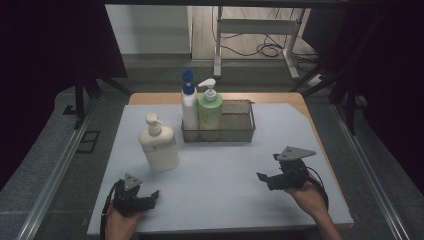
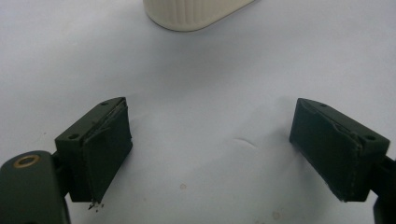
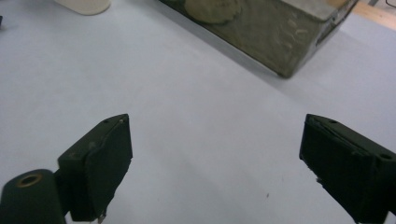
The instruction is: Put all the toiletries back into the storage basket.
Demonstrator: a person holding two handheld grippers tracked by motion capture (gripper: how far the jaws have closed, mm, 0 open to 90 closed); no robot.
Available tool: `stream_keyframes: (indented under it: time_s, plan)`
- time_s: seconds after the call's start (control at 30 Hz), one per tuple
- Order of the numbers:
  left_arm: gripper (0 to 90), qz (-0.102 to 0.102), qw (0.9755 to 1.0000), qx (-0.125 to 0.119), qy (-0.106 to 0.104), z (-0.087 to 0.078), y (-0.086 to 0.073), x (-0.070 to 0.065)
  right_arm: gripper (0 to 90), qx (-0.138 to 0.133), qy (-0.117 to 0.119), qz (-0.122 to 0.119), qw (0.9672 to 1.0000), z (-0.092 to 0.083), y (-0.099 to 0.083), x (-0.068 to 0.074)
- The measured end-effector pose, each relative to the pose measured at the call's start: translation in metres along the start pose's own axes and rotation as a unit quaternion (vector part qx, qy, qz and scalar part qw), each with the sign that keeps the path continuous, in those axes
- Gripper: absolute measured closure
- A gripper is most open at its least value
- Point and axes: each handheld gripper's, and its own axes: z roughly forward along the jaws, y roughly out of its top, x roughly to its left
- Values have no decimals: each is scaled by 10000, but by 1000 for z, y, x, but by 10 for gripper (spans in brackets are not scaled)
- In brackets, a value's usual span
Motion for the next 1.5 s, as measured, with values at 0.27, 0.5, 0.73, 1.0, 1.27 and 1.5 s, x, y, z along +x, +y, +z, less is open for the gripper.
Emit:
stream_keyframes:
  time_s: [0.27,0.5,0.73,1.0,1.27,1.5]
  plan:
    - [126,-2,10000,-1,0,0,0,0,20,106,-83,210,9997,2,-32,-3]
    - [148,-52,10000,-16,12,-1,1,1,19,200,-135,379,9990,9,-57,-8]
    - [229,-93,9999,-54,119,-6,4,6,20,273,-187,529,9980,16,-72,-15]
    - [362,-174,9996,-208,46,-12,13,14,68,434,-247,447,9977,22,-76,-12]
    - [486,-215,9997,-144,16,-12,22,25,72,451,-225,425,9978,23,-77,-12]
    - [688,-35,10000,-55,11,-3,31,30,71,434,-219,429,9979,23,-77,-12]
